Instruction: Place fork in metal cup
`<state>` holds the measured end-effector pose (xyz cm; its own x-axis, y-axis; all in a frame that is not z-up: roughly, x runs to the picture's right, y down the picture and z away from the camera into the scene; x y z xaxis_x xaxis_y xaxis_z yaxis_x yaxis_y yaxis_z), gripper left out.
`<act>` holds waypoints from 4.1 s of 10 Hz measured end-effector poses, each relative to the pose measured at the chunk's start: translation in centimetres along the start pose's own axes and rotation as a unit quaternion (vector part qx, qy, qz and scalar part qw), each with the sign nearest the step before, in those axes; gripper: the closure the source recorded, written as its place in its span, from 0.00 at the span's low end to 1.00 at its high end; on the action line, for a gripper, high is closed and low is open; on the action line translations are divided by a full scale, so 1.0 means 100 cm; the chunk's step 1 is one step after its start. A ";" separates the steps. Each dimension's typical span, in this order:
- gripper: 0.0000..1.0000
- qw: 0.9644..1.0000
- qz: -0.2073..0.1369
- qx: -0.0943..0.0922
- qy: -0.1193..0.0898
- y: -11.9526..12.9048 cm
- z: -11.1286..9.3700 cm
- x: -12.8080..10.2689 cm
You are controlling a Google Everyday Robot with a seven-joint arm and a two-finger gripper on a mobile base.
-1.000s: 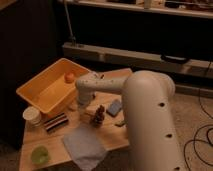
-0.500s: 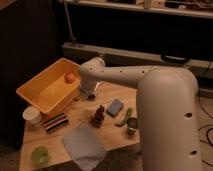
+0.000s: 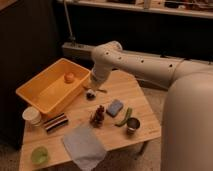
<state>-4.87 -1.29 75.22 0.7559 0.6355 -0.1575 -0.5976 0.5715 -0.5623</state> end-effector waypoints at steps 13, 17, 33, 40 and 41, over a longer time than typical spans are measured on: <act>1.00 0.978 0.180 -0.023 0.105 0.040 -0.077 0.193; 1.00 0.960 0.262 -0.014 0.101 0.078 -0.086 0.249; 1.00 0.908 0.380 -0.026 0.174 0.041 -0.027 0.314; 1.00 0.910 0.367 -0.036 0.189 0.026 -0.034 0.302; 1.00 0.910 0.367 -0.039 0.188 0.025 -0.042 0.303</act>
<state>17.66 17.18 65.61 0.2083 0.6009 -0.7717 -0.9687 0.0179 -0.2475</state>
